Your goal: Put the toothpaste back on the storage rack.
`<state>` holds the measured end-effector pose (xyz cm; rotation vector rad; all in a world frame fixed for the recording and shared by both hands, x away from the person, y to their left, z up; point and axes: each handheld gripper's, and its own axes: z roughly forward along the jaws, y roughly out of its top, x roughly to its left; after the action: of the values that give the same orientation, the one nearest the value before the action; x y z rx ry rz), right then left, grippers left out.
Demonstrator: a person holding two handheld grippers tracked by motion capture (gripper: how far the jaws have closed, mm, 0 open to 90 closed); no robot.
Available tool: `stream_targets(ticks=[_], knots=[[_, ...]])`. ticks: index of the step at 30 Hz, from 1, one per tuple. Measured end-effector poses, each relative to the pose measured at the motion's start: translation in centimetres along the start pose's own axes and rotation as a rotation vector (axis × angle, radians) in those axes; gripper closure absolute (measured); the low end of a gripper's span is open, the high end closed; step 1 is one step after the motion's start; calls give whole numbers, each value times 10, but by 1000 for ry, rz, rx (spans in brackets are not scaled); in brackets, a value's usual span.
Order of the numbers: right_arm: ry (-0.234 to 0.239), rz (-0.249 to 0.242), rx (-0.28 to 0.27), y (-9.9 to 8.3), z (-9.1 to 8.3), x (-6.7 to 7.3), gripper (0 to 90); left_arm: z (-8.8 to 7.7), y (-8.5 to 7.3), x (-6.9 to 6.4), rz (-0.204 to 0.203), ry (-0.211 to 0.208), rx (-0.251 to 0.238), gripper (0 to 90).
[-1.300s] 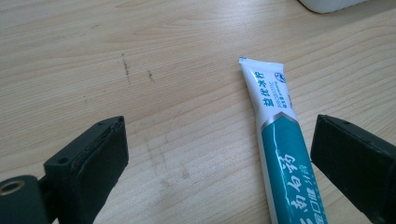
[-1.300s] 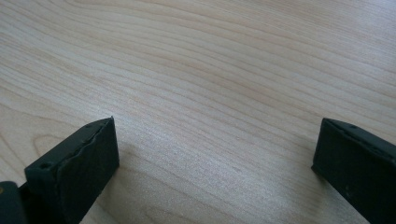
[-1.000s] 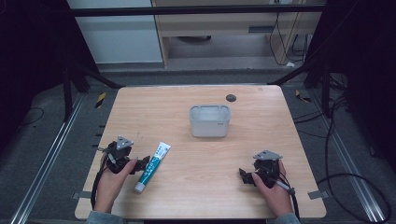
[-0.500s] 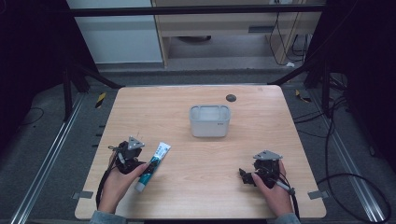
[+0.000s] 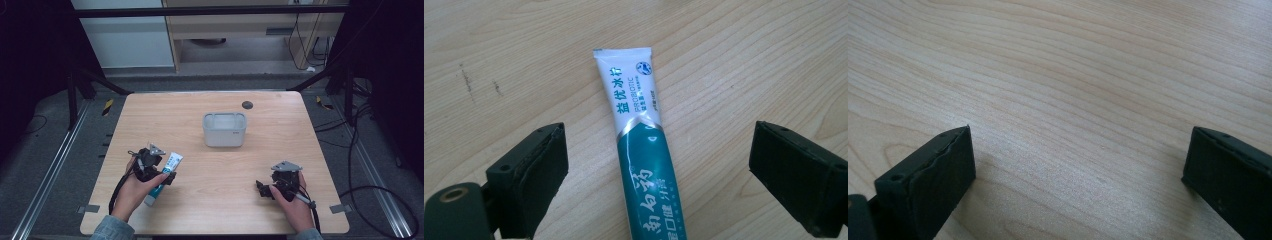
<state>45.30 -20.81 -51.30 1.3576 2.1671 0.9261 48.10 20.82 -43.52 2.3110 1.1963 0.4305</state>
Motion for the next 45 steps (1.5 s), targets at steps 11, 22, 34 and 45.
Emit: stream_targets(ticks=[11, 22, 34, 45], knots=[[0, 0, 0, 0, 0, 0, 4, -3, 17, -2, 34, 15, 60, 179], [0, 0, 0, 0, 0, 0, 4, 13, 19, 4, 22, 19, 152, 355], [0, 1, 1, 0, 0, 0, 4, 31, 23, 14, -39, 13, 210, 494], [0, -1, 0, 0, 0, 0, 4, 41, 22, 13, -36, -9, 251, 518]])
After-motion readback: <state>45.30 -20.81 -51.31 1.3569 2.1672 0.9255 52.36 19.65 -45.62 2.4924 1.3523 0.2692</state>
